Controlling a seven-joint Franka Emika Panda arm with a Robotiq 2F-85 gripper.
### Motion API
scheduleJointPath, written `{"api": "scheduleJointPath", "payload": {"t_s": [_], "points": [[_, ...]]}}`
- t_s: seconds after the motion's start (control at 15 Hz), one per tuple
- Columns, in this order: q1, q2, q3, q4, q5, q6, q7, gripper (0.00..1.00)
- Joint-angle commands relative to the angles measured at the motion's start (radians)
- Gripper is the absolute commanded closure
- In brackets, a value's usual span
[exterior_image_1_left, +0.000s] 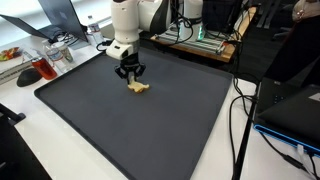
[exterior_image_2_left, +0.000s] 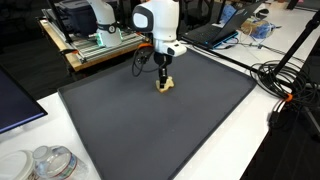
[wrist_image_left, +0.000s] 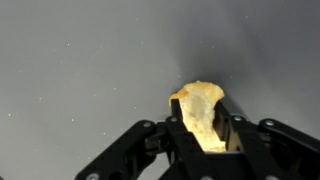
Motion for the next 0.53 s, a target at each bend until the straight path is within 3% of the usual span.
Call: {"api": "scheduleJointPath", "payload": {"t_s": [0.0,0.33,0.47], "points": [[-0.018,-0.029,0.025,-0.021,0.029,-0.020,-0.007,0.32],[-0.054,-0.058,0.067,-0.049,0.106,-0.039,-0.016,0.01],[-0.077,-0.079,0.086,-0.077,0.153,-0.042,-0.030,0.00]]}}
